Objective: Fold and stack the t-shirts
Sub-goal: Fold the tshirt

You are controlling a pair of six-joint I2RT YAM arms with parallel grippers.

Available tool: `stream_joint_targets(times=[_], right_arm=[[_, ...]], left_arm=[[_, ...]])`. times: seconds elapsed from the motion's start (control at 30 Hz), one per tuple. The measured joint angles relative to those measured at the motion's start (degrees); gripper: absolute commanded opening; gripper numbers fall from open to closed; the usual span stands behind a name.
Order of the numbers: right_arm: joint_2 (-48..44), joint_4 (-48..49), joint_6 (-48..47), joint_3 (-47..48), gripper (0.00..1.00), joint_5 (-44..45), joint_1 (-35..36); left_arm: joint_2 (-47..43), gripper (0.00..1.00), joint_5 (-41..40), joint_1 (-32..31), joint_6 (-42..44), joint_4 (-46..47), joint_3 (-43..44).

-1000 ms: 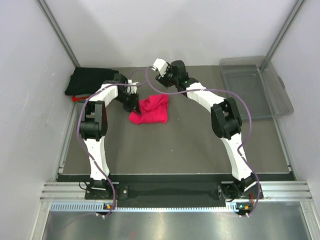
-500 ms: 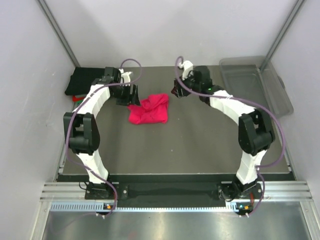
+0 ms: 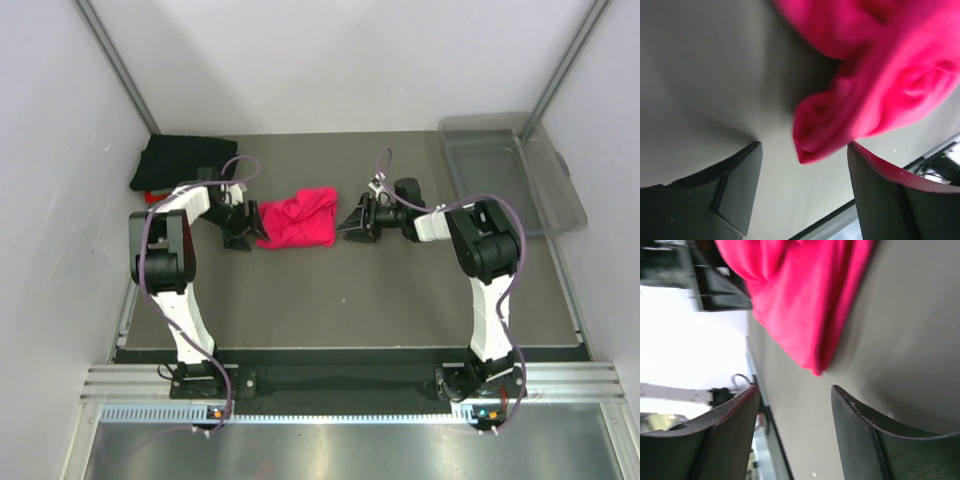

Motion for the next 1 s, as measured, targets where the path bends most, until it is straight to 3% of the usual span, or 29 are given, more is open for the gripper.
stream_joint_targets(times=[0.3,0.7,0.8,0.83,1.0], right_arm=[[5.55,9.75,10.86,0.11,0.61,-3.04,2.62],[6.38,9.42,10.82,2.49,0.58,-2.6,4.9],[7.37,10.12,11.04,3.34,0.52,-2.27,4.9],[7.91,10.88,11.47,3.48,0.47,-2.23,4.9],[10.58,13.88,14.12,4.24,0.37,-2.62,4.98]], left_arm=[[3.19,0.73,6.54,1.01,-2.56,-0.26,0.28],[6.29,0.59,12.28,1.01,-4.31,-0.28,1.11],[6.69,0.56,12.33,1.01,-4.48,-0.24,1.25],[6.95,0.54,12.59,1.01,-4.55,-0.26,1.4],[7.8,0.41,12.96,1.01,-4.92,0.07,1.57]])
